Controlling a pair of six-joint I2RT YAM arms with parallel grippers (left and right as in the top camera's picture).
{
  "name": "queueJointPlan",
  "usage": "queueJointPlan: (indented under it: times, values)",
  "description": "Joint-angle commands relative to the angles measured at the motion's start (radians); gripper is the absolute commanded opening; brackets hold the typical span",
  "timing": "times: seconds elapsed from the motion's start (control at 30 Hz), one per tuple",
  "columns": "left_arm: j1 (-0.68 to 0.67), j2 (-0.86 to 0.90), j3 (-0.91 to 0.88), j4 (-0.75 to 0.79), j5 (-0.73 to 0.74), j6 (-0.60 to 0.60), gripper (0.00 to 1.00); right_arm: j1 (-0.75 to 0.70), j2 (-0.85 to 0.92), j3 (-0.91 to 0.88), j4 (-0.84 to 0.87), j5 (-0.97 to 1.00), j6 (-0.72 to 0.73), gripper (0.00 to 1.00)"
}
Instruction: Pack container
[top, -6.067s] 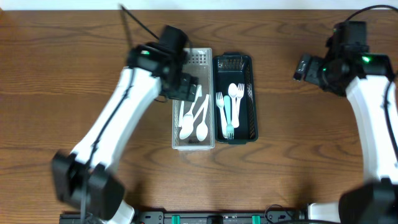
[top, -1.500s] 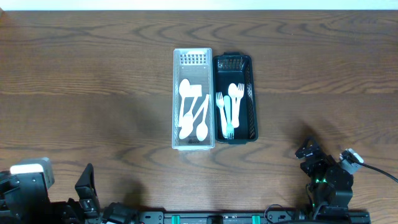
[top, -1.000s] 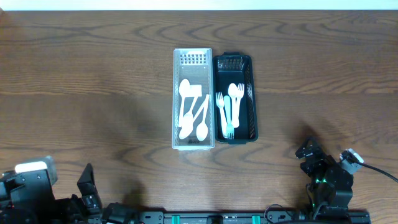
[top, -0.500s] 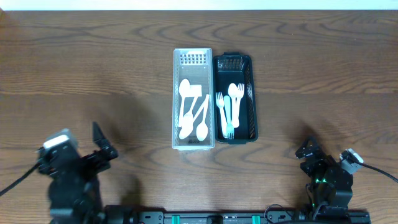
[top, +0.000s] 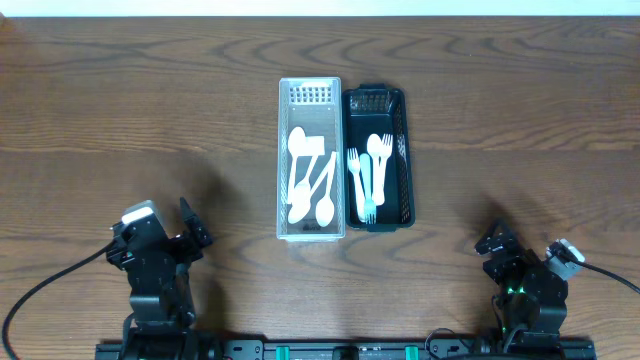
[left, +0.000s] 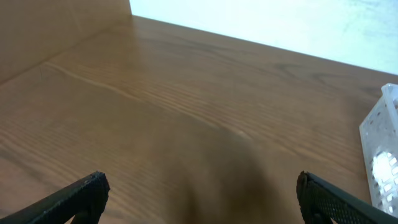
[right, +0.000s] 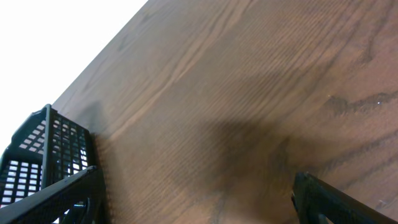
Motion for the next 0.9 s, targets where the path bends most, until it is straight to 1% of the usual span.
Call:
queueJointPlan:
  times: [0.0,0.17,0.33,0.63,0.87]
  values:
    - [0.006,-0.01,-0.045,0.053,-0.01,-0.009,0.98,0.01,-0.007,-0.003,0.0,0.014,0.01,0.99]
    - [0.006,-0.013,-0.09,0.137,-0.01,-0.009,0.98,0.01,-0.007,-0.003,0.0,0.014,0.01,0.99]
    - [0.006,-0.052,-0.124,0.202,-0.009,-0.009,0.98,0.01,-0.007,-0.003,0.0,0.014,0.01,0.99]
    - [0.006,-0.183,-0.172,0.209,-0.009,-0.009,0.98,0.01,-0.007,-0.003,0.0,0.014,0.01,0.99]
    - [0.006,-0.214,-0.188,0.185,-0.009,-0.009,0.98,0.01,-0.007,-0.003,0.0,0.014,0.01,0.99]
